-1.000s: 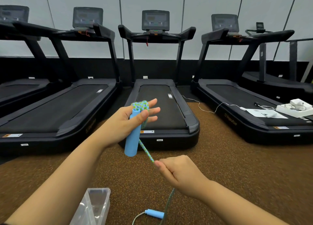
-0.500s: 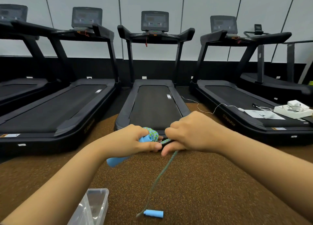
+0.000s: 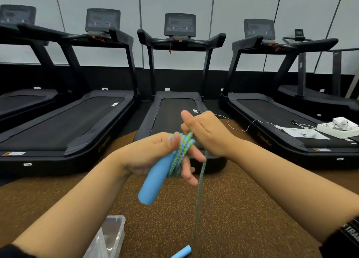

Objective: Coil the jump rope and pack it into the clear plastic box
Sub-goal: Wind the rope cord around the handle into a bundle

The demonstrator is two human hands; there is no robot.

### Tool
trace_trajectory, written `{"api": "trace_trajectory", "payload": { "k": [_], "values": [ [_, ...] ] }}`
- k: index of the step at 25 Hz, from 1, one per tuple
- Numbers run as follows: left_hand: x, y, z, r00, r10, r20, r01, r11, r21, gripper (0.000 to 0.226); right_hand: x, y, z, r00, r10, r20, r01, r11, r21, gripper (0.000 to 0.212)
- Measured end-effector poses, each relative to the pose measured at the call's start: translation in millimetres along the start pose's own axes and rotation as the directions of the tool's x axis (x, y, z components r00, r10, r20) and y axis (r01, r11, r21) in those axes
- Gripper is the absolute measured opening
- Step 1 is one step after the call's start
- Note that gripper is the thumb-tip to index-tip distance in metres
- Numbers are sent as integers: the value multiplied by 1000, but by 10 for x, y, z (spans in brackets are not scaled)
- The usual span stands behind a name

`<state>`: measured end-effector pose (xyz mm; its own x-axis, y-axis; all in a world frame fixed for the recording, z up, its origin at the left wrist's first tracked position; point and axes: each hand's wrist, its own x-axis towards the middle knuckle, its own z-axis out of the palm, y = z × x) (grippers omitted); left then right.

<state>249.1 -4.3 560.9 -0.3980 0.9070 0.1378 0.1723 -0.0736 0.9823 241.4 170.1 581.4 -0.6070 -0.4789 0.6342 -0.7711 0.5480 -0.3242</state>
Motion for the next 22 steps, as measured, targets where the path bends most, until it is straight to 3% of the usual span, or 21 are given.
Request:
{"api": "trace_trajectory", "payload": {
  "k": [3, 6, 10, 12, 14, 22],
  "values": [
    [44, -14, 0, 998, 65, -22, -67, 988, -139, 59, 31, -18, 102, 992, 129, -14, -120, 951, 286, 62],
    [85, -43, 20, 990, 127, -55, -137, 960, -244, 66, 34, 70, 312, 939, 341, 43, -319, 818, 478, 67],
    [124, -31, 72, 969, 200, -143, -238, 911, -338, 72, -53, 191, 465, 899, 420, 122, -408, 707, 578, 17],
    [129, -1, 90, 955, 228, -192, -281, 901, -330, 73, -141, 188, 496, 870, 483, 100, -438, 665, 604, 30],
    [123, 37, 93, 934, 244, -262, -320, 896, -307, 75, -224, 132, 601, 864, 500, 64, -442, 691, 572, 40],
    [135, 171, 112, 816, 245, -524, -373, 915, -153, 84, -568, 153, 909, 849, 499, 172, -522, 743, 419, 63]
  ]
}}
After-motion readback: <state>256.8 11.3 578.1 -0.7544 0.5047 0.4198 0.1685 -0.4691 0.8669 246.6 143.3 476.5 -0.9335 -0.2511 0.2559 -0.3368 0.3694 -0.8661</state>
